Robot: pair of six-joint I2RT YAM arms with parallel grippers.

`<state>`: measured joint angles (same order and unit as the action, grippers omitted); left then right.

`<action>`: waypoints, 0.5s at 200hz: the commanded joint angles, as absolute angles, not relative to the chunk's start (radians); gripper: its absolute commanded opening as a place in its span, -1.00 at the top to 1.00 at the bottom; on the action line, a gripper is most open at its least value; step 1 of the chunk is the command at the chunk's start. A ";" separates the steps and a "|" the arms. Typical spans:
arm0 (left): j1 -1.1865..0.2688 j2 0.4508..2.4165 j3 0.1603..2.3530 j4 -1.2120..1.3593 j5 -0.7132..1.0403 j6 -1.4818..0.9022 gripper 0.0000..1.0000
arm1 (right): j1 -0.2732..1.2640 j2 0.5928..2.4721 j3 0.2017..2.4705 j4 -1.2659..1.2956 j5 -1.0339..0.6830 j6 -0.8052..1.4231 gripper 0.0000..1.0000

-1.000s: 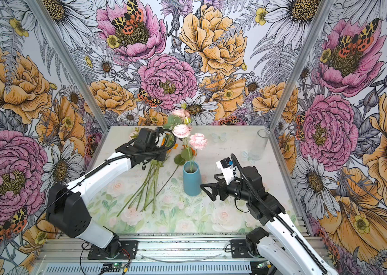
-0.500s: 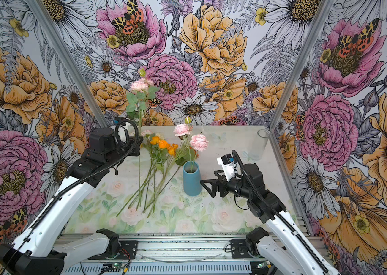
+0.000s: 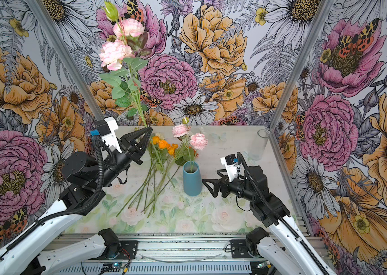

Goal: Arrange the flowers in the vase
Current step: 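Lift the pink rose stem high above the table with the left gripper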

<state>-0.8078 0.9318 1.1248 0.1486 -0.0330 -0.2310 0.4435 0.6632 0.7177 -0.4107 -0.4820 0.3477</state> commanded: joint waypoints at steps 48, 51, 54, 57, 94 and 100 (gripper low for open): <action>-0.876 1.094 1.130 0.540 -0.150 -0.098 1.00 | 0.436 0.636 0.694 -0.400 -0.483 0.361 -0.99; -0.876 1.099 1.130 0.552 -0.153 -0.096 1.00 | 0.437 0.636 0.693 -0.399 -0.483 0.360 -0.99; -0.876 1.103 1.132 0.561 -0.155 -0.094 1.00 | 0.436 0.635 0.692 -0.400 -0.482 0.360 -0.99; -0.875 1.107 1.136 0.568 -0.161 -0.091 1.00 | 0.437 0.634 0.690 -0.400 -0.483 0.359 -0.99; -0.873 1.143 1.140 0.534 -0.202 -0.075 1.00 | 0.436 0.631 0.681 -0.399 -0.485 0.356 -0.99; -0.872 1.143 1.123 0.534 -0.202 -0.078 1.00 | 0.436 0.628 0.680 -0.399 -0.484 0.355 -0.99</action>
